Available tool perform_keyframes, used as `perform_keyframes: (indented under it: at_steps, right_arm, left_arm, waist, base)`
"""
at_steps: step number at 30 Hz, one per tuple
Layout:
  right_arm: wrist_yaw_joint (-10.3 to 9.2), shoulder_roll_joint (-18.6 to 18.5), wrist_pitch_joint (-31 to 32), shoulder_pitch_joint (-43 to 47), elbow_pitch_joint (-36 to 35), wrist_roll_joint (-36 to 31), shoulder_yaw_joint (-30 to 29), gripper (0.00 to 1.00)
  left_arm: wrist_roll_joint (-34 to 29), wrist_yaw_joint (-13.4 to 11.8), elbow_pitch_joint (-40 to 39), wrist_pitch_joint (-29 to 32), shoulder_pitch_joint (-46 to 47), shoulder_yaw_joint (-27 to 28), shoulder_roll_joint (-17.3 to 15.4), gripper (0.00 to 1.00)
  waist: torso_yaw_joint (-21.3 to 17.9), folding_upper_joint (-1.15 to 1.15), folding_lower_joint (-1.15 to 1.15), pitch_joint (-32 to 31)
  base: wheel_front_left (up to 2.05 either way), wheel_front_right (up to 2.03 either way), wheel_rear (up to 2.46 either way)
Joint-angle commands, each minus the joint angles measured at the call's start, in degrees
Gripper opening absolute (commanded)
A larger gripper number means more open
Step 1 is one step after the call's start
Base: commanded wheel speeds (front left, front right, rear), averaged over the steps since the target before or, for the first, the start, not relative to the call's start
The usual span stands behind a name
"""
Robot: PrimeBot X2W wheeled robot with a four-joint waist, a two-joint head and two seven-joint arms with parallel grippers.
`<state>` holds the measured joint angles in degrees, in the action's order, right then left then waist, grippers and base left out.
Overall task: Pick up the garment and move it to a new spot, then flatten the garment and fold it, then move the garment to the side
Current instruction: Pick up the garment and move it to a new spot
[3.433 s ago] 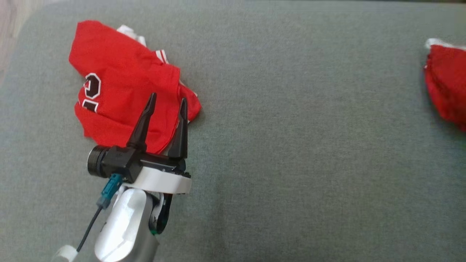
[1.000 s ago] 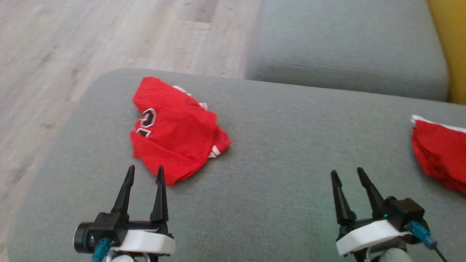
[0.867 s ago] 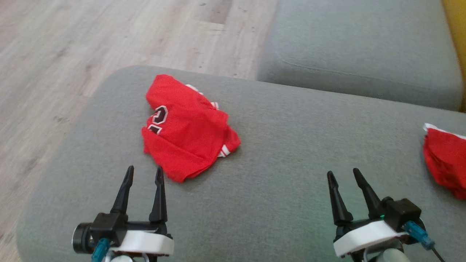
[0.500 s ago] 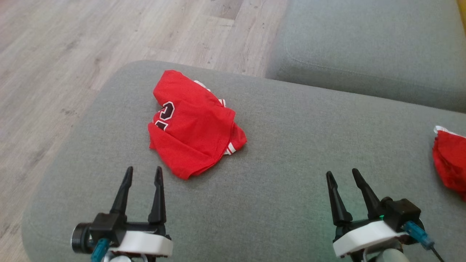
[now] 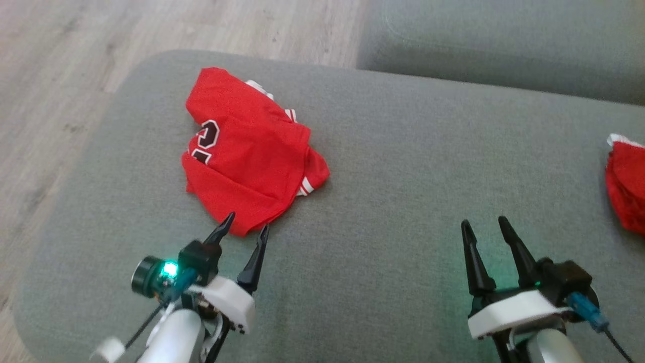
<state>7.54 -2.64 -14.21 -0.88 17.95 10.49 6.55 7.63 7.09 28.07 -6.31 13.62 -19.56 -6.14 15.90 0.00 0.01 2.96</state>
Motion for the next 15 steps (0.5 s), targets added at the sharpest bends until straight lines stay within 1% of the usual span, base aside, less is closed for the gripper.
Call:
perform_keyframes:
  at_steps: [1,7,15]
  right_arm:
    - [-0.05,-0.2,-0.8,-3.0,-2.1,-0.6,1.2,1.0]
    - [-0.05,-0.2,-0.8,-4.5,-2.1,-0.9,1.1,1.0]
    - [-0.05,-0.2,-0.8,-5.9,-2.3,-1.1,1.0,1.0]
  left_arm:
    - [0.3,0.1,-0.4,0.6,3.7,0.8,-1.3,1.0]
    - [1.1,0.3,6.8,4.8,8.7,-1.4,-2.5,1.0]
    - [1.6,0.3,13.1,3.2,13.0,-2.1,-3.0,1.0]
  waist:
    - [-1.1,0.0,-0.01,1.3]
    - [-3.3,0.0,-0.01,3.7]
    - [-5.6,0.0,-0.01,5.7]
  base:
    - [0.0,0.0,0.0]
    - [0.0,0.0,0.0]
    - [0.0,0.0,0.0]
